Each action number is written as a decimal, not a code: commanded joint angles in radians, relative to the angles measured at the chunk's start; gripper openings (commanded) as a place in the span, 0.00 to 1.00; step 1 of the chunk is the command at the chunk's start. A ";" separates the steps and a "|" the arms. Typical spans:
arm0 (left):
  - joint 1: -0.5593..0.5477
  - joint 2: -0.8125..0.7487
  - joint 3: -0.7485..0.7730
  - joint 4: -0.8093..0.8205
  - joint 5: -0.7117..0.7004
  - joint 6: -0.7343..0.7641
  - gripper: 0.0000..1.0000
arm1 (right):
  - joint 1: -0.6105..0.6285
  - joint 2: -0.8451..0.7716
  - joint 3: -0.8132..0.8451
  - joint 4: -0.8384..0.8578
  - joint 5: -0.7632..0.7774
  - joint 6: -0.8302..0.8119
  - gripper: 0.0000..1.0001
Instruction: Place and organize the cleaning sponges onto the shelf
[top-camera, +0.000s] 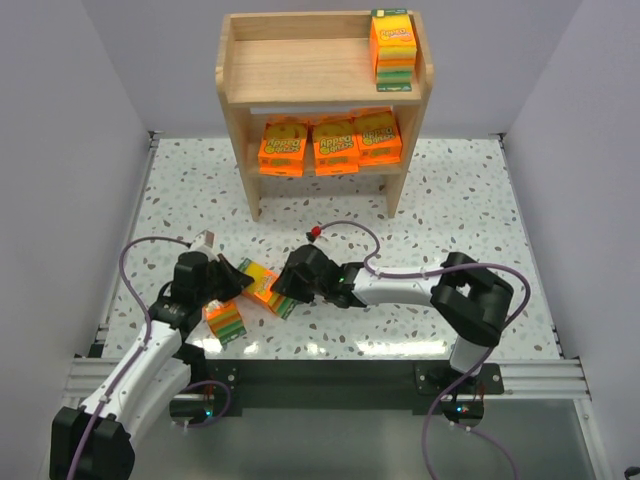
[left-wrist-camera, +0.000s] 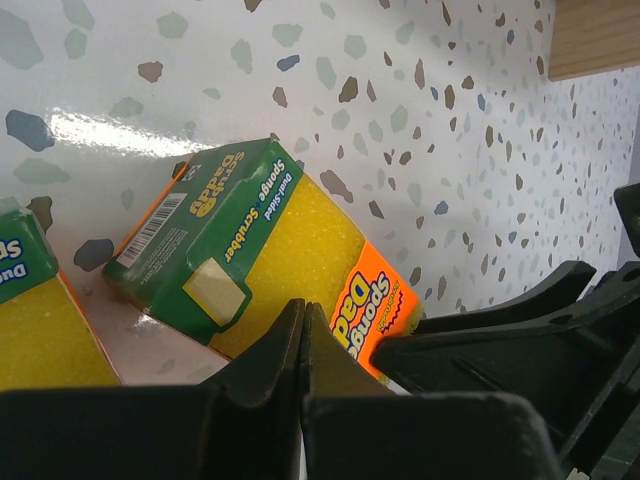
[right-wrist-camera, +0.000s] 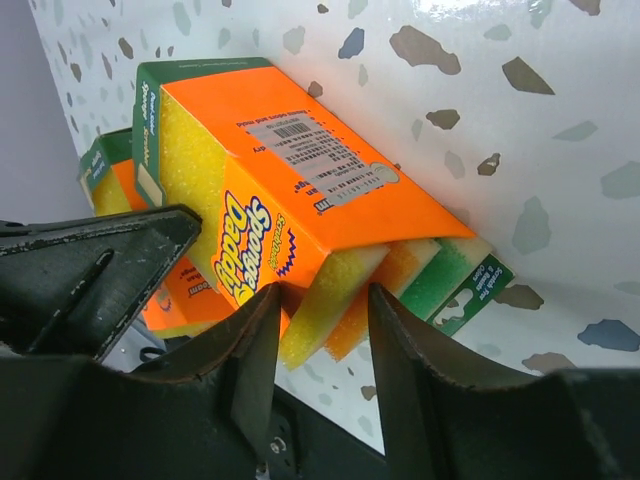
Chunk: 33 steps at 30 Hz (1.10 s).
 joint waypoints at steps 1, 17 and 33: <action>-0.001 -0.012 -0.032 0.026 0.053 -0.019 0.00 | -0.004 0.045 0.022 0.034 0.013 0.062 0.42; -0.001 -0.094 0.143 -0.089 0.065 -0.016 0.00 | -0.084 -0.205 -0.180 0.051 -0.012 0.013 0.00; -0.001 -0.164 0.546 -0.367 -0.190 0.041 0.37 | -0.141 -0.738 0.104 -0.087 0.037 -0.226 0.00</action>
